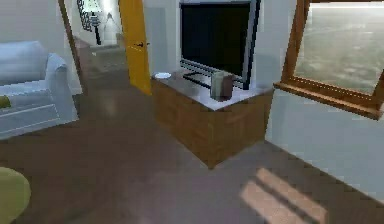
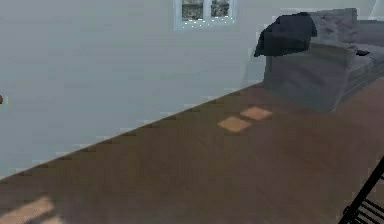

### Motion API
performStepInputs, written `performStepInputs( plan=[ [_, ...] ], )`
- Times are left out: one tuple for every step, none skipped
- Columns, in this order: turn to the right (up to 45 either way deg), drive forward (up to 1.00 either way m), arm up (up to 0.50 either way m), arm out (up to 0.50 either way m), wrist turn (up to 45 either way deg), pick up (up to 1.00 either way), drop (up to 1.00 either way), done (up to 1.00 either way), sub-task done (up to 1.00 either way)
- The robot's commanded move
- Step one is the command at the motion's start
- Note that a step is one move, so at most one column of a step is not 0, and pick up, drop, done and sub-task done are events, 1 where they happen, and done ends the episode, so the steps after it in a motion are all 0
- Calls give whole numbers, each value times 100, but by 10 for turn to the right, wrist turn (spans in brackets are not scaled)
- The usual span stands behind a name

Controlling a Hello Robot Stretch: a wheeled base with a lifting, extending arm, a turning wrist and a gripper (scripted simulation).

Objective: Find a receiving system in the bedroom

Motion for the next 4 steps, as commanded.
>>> performStepInputs(
  plan=[
    [0,55,0,0,0,0,0,0,0],
    [-360,0,0,0,0,0,0,0,0],
    [0,100,0,0,0,0,0,0,0],
    [0,35,0,0,0,0,0,0,0]
  ],
)
